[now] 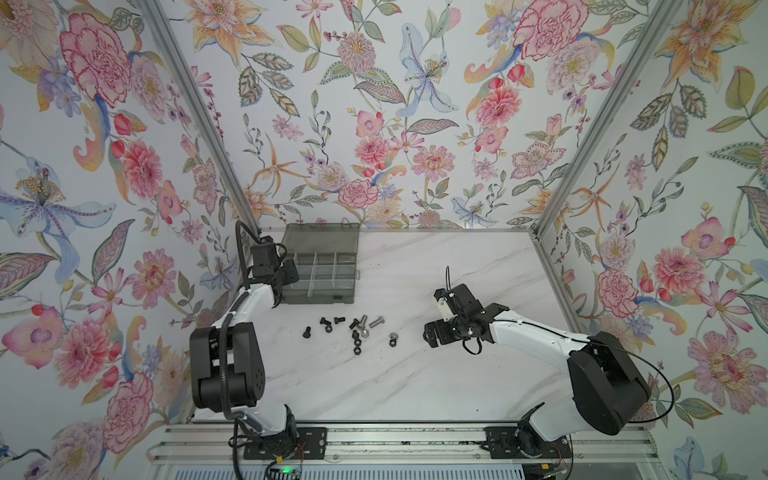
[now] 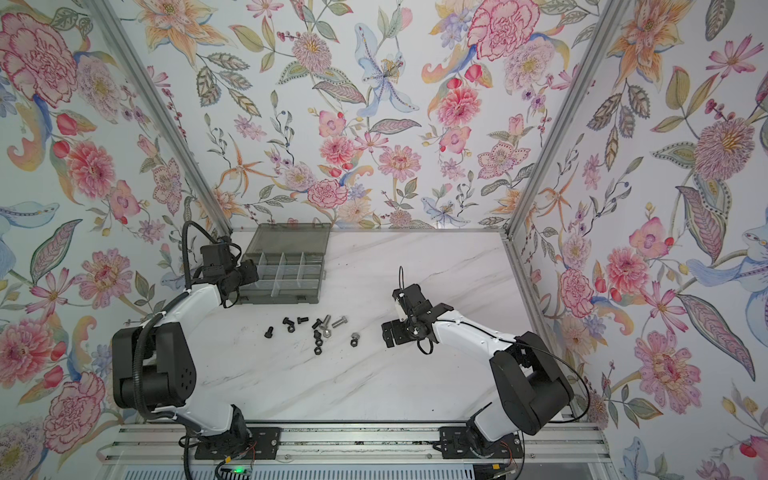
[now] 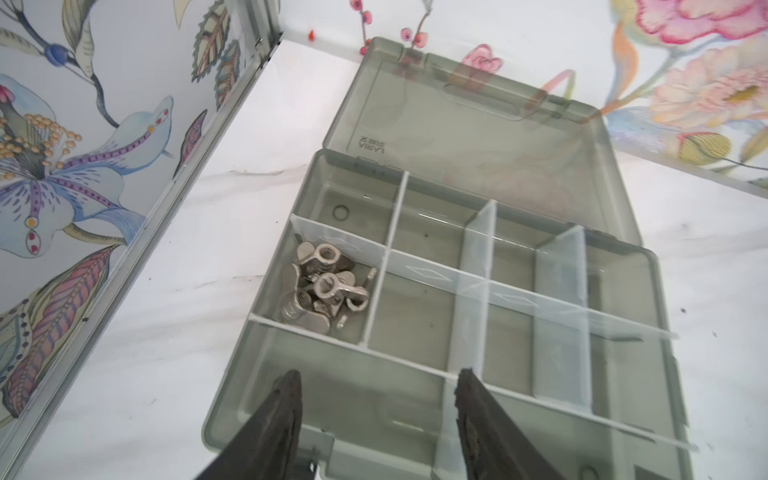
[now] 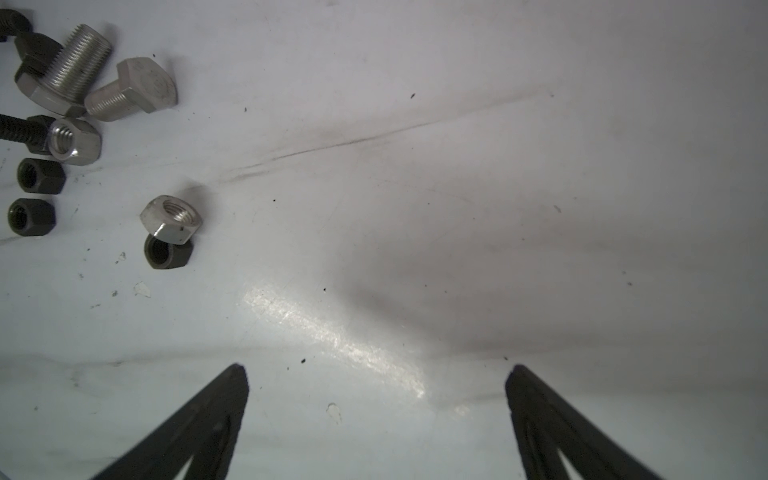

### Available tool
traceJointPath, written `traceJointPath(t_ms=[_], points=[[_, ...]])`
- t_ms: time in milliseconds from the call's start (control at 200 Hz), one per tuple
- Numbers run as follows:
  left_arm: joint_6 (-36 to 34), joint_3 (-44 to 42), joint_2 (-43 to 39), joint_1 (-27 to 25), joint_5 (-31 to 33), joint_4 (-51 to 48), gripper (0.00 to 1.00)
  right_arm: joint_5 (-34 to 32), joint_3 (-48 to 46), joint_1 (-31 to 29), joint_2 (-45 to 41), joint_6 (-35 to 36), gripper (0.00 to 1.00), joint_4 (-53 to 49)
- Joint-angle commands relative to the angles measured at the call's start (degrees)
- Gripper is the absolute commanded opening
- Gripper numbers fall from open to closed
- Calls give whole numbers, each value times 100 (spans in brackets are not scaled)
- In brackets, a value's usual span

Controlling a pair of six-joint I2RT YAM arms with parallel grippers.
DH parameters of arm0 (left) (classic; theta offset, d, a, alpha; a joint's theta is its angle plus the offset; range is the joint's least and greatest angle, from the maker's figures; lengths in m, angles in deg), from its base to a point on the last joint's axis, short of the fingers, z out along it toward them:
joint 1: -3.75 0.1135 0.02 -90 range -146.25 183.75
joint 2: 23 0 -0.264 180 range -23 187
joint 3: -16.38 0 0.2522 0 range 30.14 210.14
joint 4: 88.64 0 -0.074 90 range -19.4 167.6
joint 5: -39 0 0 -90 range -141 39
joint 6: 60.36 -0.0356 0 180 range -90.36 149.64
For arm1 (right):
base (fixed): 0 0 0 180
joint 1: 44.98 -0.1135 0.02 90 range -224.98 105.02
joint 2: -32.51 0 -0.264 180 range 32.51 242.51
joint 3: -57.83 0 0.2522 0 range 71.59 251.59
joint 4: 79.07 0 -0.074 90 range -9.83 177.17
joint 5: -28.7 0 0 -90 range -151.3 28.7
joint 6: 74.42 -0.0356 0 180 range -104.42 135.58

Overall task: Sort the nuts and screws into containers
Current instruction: 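Open the left gripper to drop the wing nut into the compartment, then move the left gripper back over the pile toward a black hex nut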

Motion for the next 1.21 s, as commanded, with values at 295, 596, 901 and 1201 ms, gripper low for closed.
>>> traceJointPath(t_ms=[295, 596, 901, 1201], points=[[454, -2204, -1777, -613, 23, -347, 66, -38, 139, -140, -148, -75, 99, -72], [695, -2727, -1872, -975, 34, -339, 68, -48, 139, -147, -87, -83, 99, -71], [643, -2716, -1675, -1064, 14, -265, 68, -96, 119, -149, -120, -88, 99, -67], [704, -2721, -1560, -1475, -103, -194, 66, -86, 173, -316, -34, -107, 99, -69]])
